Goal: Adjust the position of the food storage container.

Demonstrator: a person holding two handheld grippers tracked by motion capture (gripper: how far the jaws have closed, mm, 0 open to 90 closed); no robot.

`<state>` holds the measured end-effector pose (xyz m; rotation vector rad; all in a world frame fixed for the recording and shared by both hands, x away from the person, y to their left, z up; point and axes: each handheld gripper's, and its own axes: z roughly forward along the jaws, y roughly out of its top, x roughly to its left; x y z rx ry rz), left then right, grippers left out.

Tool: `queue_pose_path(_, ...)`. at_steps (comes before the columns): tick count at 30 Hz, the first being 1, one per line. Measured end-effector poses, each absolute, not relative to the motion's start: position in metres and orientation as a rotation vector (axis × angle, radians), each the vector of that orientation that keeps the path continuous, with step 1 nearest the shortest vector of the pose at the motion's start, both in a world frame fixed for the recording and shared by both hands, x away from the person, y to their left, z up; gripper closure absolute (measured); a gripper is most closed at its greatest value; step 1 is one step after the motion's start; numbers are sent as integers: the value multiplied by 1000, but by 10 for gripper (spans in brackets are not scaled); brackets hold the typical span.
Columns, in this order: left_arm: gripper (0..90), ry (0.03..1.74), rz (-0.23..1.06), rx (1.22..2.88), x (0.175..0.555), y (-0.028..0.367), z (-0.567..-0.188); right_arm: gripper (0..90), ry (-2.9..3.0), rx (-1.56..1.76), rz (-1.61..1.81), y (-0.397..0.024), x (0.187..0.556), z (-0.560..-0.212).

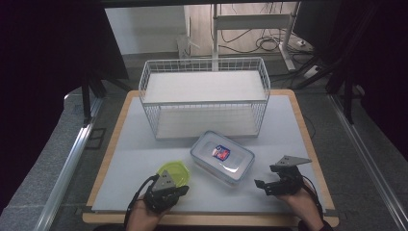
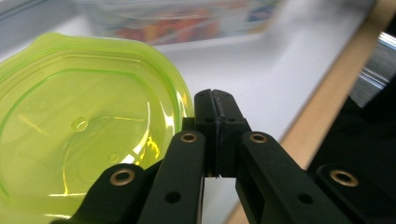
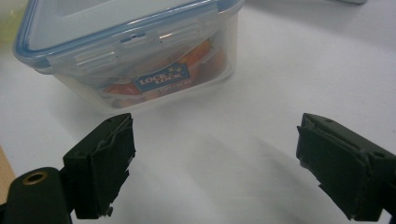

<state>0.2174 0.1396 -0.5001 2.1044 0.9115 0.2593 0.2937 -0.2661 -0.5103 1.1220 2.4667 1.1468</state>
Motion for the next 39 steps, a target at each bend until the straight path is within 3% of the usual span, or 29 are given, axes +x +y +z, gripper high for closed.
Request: queue_pose_path(39,899,1192,439,1996,288,234,-501,126,2479,1110,1140,-265,294,-512)
